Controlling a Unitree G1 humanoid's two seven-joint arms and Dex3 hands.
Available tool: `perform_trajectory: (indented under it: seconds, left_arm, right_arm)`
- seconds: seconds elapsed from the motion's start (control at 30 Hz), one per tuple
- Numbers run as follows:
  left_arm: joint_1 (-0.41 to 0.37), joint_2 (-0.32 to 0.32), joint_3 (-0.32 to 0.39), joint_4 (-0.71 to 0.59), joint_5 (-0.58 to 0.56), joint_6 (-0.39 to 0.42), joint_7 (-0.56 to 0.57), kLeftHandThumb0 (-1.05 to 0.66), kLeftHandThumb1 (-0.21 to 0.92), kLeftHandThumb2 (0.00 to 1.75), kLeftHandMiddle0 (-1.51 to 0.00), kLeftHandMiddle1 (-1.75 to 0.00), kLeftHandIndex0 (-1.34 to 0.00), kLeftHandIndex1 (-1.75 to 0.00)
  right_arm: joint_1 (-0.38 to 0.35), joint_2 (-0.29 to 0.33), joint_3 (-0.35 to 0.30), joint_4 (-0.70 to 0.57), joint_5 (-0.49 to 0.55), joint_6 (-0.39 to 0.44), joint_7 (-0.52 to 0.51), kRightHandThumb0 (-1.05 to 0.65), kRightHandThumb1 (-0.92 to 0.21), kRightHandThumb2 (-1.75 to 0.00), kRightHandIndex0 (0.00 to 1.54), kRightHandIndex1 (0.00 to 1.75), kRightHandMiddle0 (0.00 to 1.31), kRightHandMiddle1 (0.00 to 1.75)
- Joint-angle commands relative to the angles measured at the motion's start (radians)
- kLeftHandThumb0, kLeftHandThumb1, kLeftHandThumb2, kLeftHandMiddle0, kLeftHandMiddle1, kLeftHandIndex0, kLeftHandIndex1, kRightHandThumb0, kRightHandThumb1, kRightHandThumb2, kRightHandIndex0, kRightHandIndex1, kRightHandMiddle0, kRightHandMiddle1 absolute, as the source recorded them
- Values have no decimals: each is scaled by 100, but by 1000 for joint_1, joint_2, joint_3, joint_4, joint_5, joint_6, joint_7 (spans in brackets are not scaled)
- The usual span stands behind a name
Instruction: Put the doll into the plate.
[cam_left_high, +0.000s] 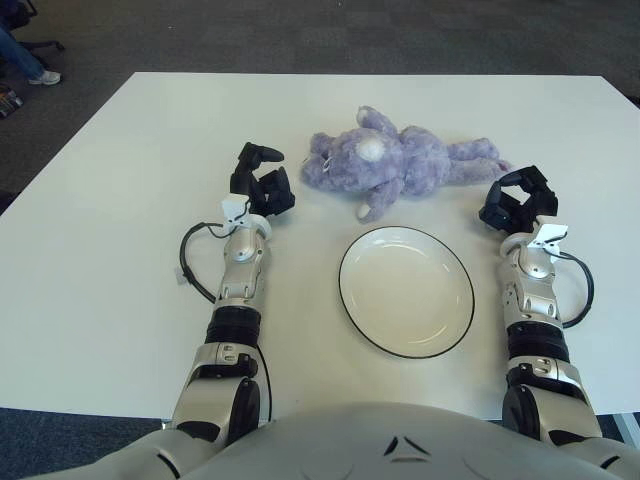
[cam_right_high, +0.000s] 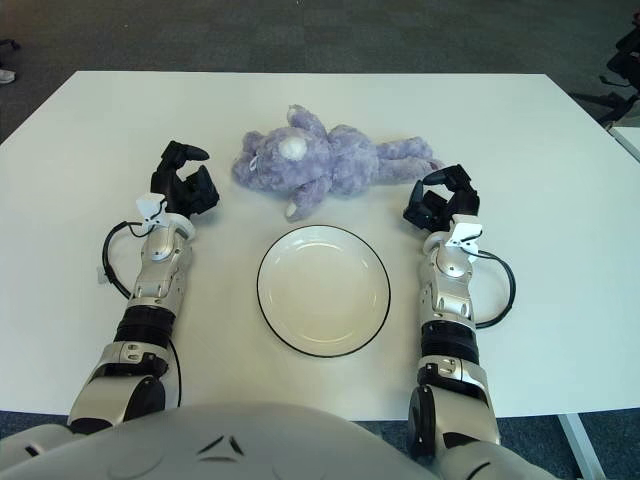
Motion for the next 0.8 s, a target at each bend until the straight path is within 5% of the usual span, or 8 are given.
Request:
perform_trajectory:
  seconds: [0.0,0.4,0.77]
  left_arm:
    - [63,-1,4,50,3,-12,9,-44,43,118,-114,-175,-52,-175]
    - [61,-8,1,62,17,-26,17,-44,43,118,-114,-175,-52,-175]
    - [61,1,-10,74,35,-41,19,-44,45,114,-116,-175,-50,-175]
  right_arm:
    - [19,10,0,31,5,6,-1,-48,-33,-130,118,175,60,175]
    - [19,3,-7,29,18,1,14,-48,-31,-132,120,175,62,175]
    - [49,1,-20,-158,-5,44,-38,-48,-32,-131,118,175,61,175]
